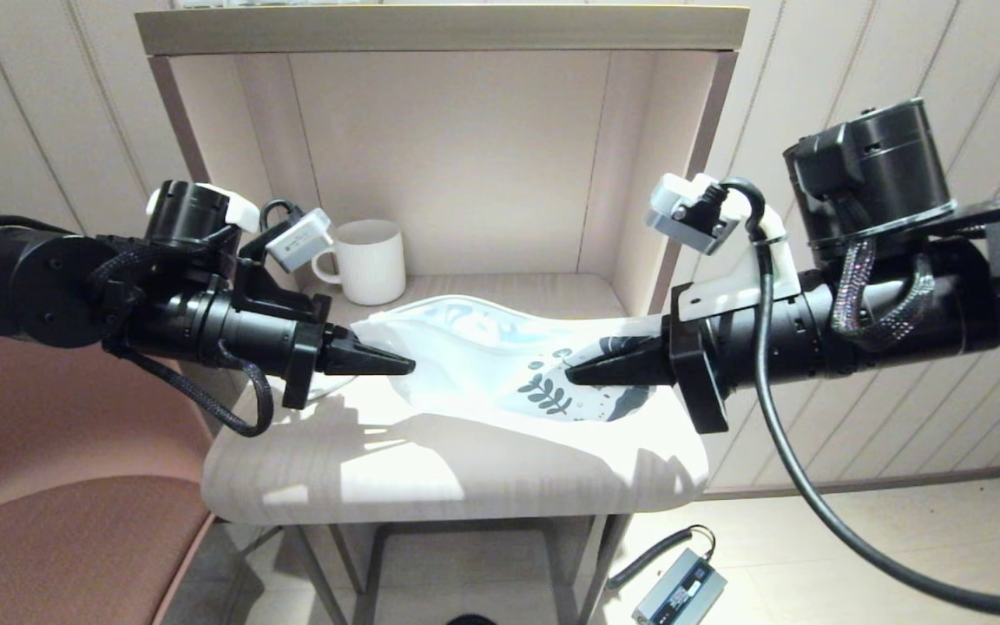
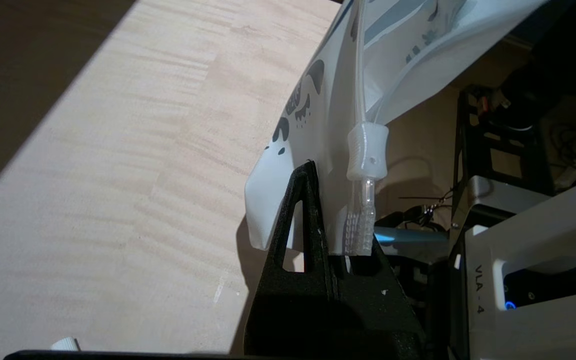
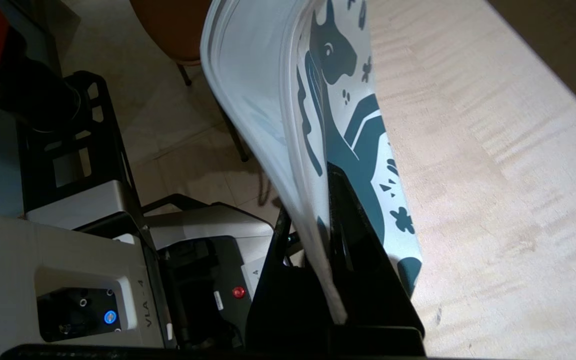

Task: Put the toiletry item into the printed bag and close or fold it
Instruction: Pick up the toothpaste

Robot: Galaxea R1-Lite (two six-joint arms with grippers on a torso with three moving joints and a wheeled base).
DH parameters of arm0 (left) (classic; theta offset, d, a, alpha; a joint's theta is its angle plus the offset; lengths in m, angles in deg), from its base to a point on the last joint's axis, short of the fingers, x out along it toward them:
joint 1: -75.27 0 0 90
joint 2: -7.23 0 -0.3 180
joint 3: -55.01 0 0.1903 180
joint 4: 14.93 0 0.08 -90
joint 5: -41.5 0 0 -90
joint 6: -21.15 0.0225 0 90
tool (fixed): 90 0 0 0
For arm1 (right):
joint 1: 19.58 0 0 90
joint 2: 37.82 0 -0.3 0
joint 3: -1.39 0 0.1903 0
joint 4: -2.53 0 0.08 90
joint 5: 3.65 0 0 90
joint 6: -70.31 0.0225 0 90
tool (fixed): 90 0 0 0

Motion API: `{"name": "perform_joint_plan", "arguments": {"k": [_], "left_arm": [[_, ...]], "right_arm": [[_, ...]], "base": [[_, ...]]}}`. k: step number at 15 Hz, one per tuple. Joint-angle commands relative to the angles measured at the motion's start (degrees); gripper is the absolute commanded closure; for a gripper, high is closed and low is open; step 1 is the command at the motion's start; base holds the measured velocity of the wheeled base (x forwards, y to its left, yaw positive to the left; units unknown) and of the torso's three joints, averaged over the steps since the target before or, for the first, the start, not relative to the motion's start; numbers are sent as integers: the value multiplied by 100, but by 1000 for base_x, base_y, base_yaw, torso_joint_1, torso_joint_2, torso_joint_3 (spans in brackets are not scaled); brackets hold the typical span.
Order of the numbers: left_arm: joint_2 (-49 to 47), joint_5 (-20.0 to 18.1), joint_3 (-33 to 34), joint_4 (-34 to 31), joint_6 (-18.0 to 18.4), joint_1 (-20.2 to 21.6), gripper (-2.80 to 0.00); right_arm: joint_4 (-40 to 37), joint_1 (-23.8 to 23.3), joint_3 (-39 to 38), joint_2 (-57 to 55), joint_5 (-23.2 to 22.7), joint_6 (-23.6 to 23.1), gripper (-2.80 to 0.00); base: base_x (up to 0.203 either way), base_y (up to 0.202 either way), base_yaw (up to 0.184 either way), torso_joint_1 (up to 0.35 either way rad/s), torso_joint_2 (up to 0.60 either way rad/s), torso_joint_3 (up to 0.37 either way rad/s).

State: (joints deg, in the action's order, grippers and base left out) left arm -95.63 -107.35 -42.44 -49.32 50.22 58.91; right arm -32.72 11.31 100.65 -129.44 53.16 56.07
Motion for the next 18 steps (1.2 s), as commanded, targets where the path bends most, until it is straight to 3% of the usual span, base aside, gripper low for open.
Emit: {"name": "perform_joint_plan", "arguments": {"k": [1,11,18], "left_arm": [[-6,-100,-9,-5,34,-16,0],[-316,-66,-212,-5,19,-554,0],[-220,-51,-136,-5,35,-494,0]], "right_arm": [[72,122,58,-184,-33,-2,0],[441,418,410,-907,-39,35,0],[433,334,279,-735,-23,44,0]], "base": [[0,0,0,0,0,0],[0,0,0,0,0,0],[0,0,0,0,0,0]]}}
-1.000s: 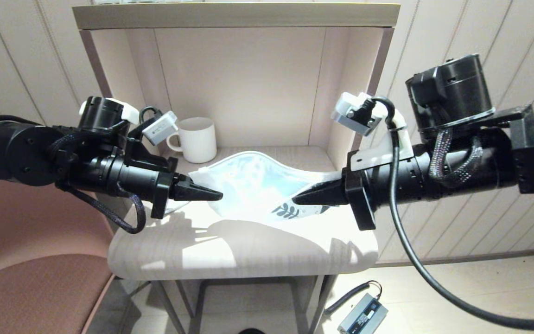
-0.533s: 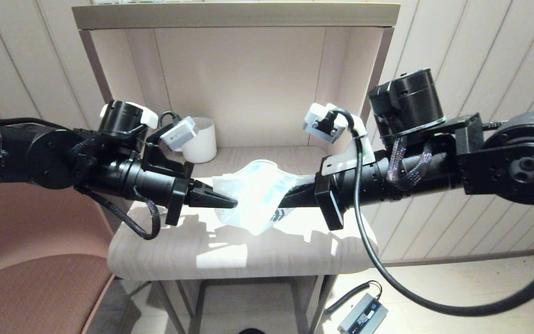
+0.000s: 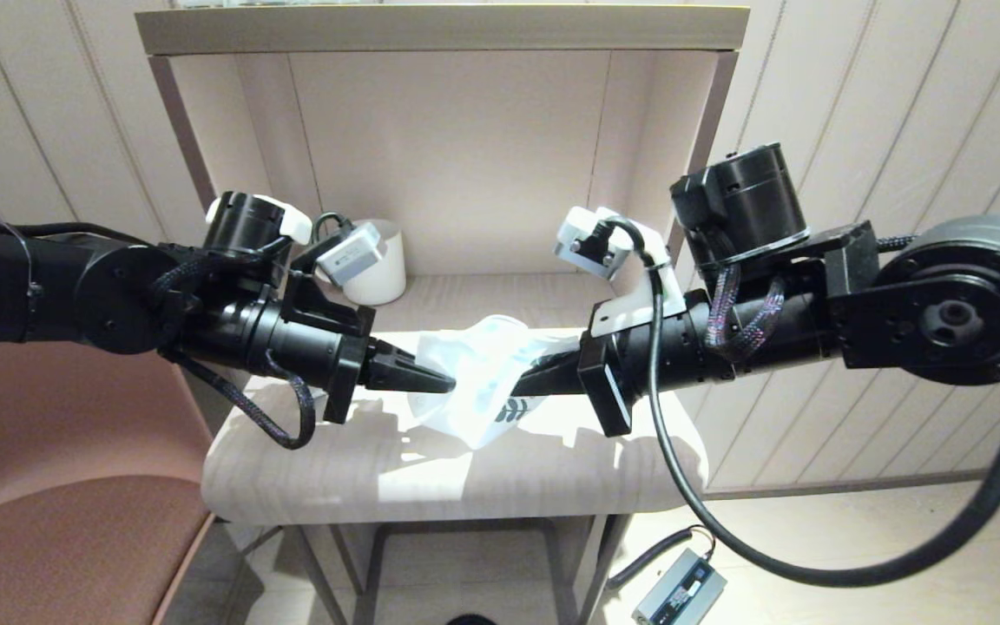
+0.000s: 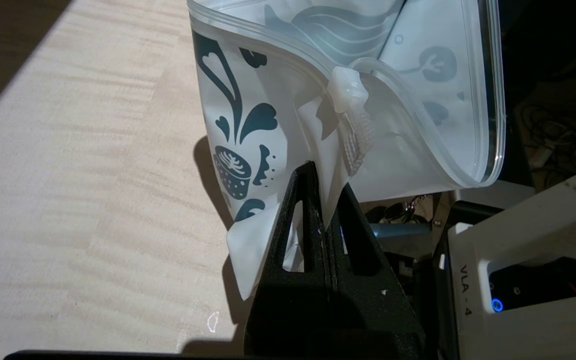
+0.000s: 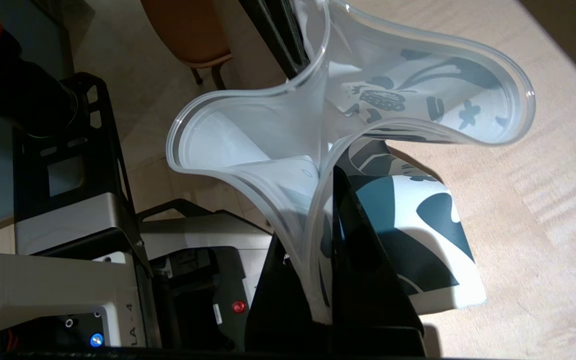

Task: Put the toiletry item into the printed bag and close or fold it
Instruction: Pick up the toothpaste

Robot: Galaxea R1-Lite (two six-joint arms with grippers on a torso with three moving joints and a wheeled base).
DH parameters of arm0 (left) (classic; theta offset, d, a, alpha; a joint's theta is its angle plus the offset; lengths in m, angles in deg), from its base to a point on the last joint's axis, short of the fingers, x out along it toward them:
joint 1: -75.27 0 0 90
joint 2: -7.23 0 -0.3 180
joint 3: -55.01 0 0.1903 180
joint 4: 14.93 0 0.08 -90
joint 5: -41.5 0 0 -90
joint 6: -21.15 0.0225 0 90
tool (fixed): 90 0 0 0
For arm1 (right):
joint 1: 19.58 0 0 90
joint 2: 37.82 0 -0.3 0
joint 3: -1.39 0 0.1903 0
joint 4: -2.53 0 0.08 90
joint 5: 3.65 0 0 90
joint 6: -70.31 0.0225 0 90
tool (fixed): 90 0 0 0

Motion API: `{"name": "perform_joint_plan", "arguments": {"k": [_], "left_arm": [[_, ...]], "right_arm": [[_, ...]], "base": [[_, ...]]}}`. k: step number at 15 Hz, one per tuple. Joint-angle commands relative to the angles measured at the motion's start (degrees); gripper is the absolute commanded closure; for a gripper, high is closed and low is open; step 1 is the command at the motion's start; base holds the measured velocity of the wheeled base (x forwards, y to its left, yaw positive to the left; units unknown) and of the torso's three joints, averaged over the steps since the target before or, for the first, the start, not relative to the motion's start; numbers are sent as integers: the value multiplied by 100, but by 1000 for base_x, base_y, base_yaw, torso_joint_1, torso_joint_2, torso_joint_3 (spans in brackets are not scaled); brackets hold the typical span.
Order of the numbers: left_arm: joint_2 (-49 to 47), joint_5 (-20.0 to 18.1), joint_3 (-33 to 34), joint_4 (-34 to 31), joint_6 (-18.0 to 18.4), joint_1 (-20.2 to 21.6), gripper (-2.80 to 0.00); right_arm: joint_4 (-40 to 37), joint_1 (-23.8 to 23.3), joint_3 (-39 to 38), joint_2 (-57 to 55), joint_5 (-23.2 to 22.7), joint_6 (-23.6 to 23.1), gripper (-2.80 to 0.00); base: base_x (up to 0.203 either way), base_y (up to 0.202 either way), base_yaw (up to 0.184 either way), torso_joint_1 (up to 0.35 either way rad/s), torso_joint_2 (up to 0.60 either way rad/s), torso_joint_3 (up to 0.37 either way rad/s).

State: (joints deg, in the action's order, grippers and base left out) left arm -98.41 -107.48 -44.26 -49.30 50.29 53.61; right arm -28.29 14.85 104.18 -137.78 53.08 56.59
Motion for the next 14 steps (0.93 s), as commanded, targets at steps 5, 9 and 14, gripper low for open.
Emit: {"name": "perform_joint_plan", "arguments": {"k": [5,9,14], "left_arm": [[307,-28,105,-40,-26,285,0],[422,-26,102,-27,-207,285,0],[416,-38,106,-13,-256,373,0]], "right_arm": [[-10,-217,-468,552,3,-9,0],[-1,-349,-789,697,-4,-17,0],[8,-411,-833,694,-22,-17,0]], "base": [[0,0,0,0,0,0],[0,0,0,0,0,0],[0,0,0,0,0,0]]}}
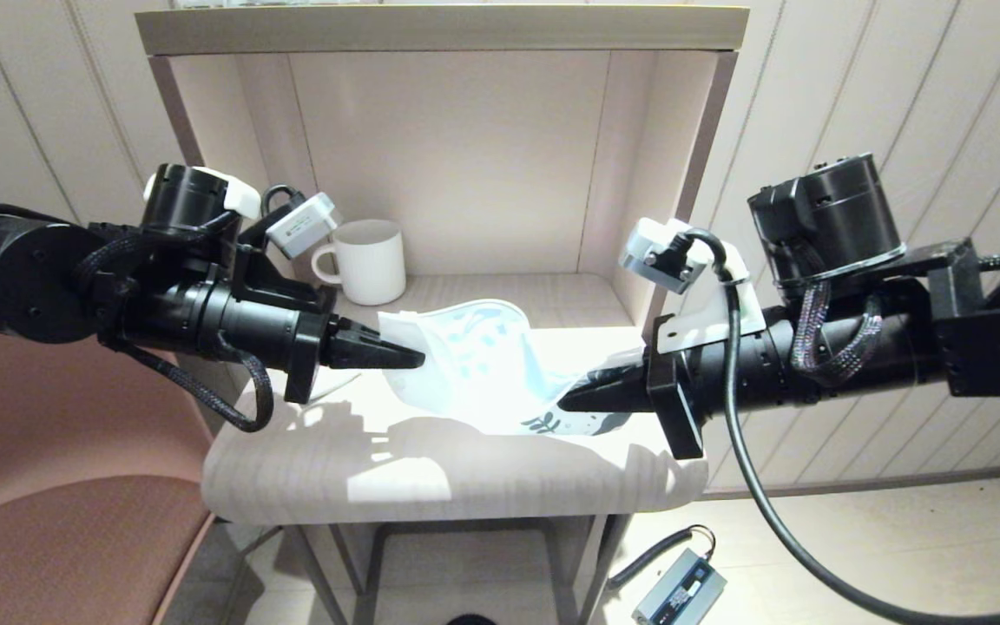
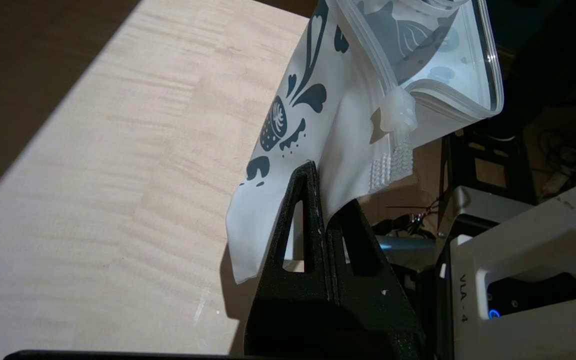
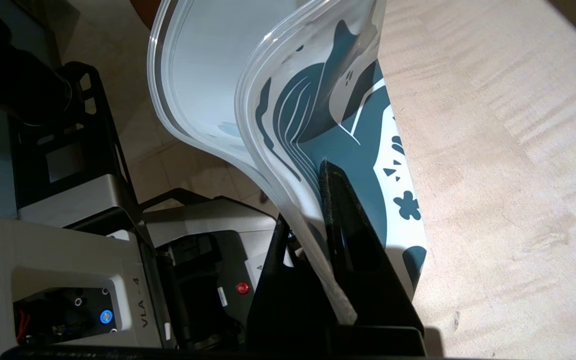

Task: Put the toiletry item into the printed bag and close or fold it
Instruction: Pick up the toothpaste

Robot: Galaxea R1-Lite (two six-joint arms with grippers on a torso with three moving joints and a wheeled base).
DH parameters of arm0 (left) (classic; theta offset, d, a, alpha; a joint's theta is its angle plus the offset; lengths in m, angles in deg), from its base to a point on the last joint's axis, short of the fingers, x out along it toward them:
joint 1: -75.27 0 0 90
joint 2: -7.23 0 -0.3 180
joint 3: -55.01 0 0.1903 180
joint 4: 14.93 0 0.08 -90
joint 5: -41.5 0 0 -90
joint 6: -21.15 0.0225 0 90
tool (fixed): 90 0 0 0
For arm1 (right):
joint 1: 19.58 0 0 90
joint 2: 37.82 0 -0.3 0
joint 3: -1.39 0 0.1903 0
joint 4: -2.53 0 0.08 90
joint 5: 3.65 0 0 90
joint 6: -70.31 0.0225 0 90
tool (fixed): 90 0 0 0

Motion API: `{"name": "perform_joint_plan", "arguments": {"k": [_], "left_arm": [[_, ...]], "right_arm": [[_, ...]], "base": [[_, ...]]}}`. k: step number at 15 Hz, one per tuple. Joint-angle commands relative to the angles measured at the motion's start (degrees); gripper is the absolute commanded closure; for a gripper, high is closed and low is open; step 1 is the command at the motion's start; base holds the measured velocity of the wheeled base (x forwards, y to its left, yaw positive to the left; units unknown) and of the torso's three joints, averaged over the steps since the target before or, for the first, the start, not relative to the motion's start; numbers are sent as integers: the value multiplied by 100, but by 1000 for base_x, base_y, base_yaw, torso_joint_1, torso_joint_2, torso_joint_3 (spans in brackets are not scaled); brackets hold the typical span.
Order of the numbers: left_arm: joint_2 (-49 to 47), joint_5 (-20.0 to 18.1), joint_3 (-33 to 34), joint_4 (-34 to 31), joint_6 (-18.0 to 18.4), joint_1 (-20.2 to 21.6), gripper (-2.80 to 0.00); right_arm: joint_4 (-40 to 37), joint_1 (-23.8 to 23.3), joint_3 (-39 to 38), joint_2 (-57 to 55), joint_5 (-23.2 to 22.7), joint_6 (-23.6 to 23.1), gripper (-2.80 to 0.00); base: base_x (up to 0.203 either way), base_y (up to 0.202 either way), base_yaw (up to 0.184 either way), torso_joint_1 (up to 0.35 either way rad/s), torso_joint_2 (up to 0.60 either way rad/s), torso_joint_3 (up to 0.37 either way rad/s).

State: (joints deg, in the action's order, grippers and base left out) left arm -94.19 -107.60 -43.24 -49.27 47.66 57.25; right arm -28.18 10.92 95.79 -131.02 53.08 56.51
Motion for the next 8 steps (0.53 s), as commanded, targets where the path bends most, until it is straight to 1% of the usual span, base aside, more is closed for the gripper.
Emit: {"name": "perform_joint_plan", "arguments": {"k": [1,5,8], "left_arm": [[-18,-31,0,-10,-14,17,-280],[-17,-14,53,-10,14,26,-280],[99,-23,165,-17,46,222,-280]], "right_arm": [[-3,-9,16,14,-22,-9,0],[-12,-27,-11,86,-22,-9,0],[-3,-55,-98,225,-30,-9,0]], "base": [[0,0,0,0,0,0],[0,0,0,0,0,0],[0,0,0,0,0,0]]}}
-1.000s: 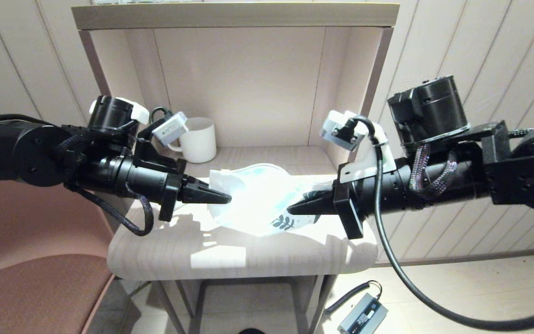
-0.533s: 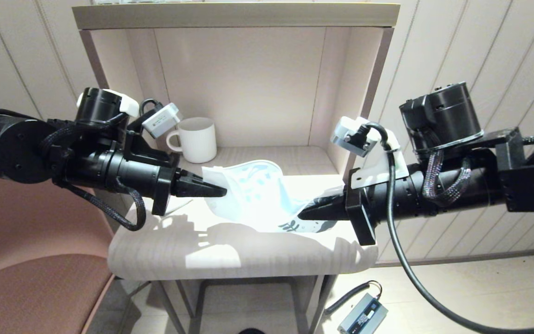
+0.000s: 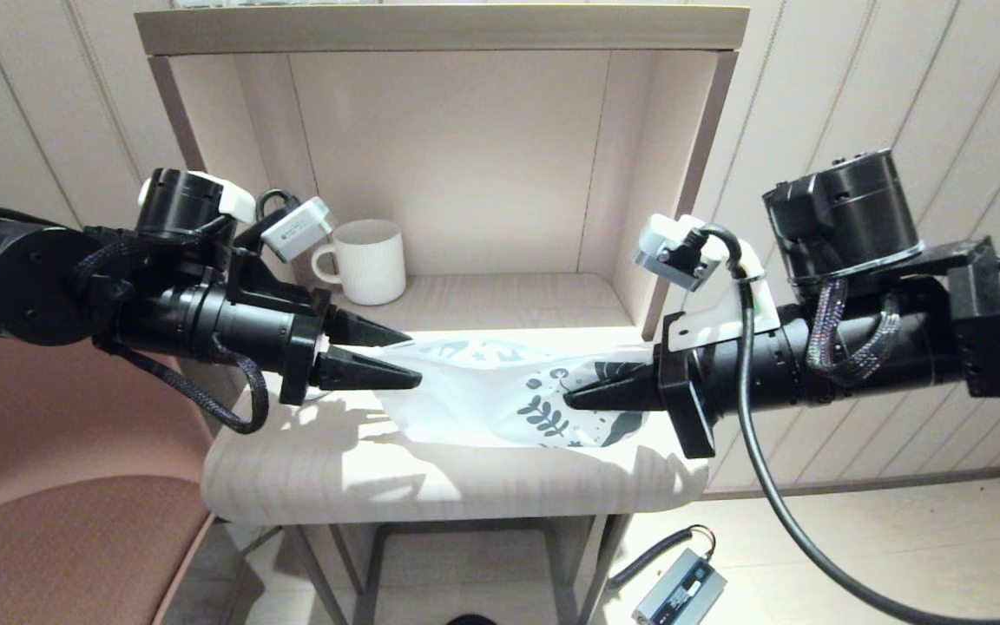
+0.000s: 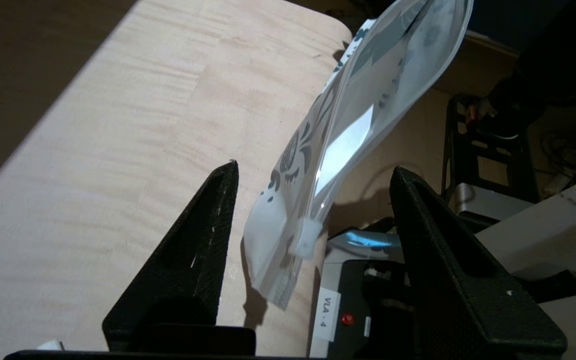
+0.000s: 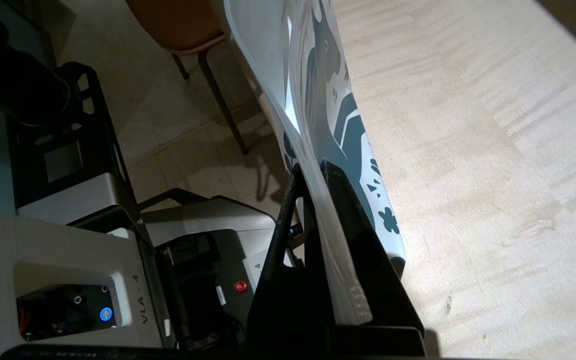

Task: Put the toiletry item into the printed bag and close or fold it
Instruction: Pick up the toothpaste

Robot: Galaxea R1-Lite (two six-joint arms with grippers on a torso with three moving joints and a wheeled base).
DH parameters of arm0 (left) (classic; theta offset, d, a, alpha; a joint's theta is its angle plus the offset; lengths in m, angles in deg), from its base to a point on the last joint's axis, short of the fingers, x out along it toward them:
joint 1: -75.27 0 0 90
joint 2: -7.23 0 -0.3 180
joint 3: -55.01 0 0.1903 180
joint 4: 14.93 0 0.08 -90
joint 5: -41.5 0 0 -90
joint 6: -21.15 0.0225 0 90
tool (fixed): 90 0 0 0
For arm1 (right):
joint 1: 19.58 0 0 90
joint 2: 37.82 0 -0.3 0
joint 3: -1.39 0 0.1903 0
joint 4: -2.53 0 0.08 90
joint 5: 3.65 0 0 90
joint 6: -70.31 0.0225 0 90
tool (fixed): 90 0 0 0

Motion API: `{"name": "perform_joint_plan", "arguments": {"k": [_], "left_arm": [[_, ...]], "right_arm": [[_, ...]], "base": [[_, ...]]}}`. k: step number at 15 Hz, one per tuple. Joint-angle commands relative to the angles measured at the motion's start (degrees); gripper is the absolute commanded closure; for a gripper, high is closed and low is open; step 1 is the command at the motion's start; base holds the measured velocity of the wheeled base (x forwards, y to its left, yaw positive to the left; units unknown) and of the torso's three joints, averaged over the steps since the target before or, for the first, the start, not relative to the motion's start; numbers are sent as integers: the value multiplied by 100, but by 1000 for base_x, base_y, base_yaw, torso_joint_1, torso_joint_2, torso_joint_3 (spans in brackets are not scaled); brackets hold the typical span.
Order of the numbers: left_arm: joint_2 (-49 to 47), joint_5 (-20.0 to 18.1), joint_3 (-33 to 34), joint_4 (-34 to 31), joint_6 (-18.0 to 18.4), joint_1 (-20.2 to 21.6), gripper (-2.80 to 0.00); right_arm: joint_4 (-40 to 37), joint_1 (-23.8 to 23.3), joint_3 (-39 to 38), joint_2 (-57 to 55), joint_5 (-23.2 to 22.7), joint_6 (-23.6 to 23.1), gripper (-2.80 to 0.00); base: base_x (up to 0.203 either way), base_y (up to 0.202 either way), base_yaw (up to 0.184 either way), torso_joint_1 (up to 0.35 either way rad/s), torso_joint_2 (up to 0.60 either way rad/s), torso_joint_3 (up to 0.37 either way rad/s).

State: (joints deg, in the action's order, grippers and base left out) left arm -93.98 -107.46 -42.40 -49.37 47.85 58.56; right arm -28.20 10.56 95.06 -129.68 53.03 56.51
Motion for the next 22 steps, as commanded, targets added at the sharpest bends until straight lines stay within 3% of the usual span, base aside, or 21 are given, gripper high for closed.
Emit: {"name": "perform_joint_plan", "arguments": {"k": [1,9,13,14,16,22], "left_arm": [[127,-32,166,-4,42,198,-280],[816,24,1119,-1,74,1178,-280],[1157,718,1735,221,92,1358,-280],[1277,803,1887,420,74,1362,0],[1465,1173,2103,688,-75,1358,0],[1635,1780,2237,807,-508,1355,0]], "right_arm": [[-1,-84,-17,116,-31,-9,0],[-26,-254,-58,533,-158,12,0],[-19,-259,-88,749,-158,131,0],[-27,-254,-101,781,-162,132,0],[-28,-246,-130,848,-166,143,0],[-45,-246,-175,1039,-158,244,0]], "base": [[0,0,0,0,0,0],[0,0,0,0,0,0],[0,0,0,0,0,0],[0,0,0,0,0,0],[0,0,0,0,0,0],[0,0,0,0,0,0]]}}
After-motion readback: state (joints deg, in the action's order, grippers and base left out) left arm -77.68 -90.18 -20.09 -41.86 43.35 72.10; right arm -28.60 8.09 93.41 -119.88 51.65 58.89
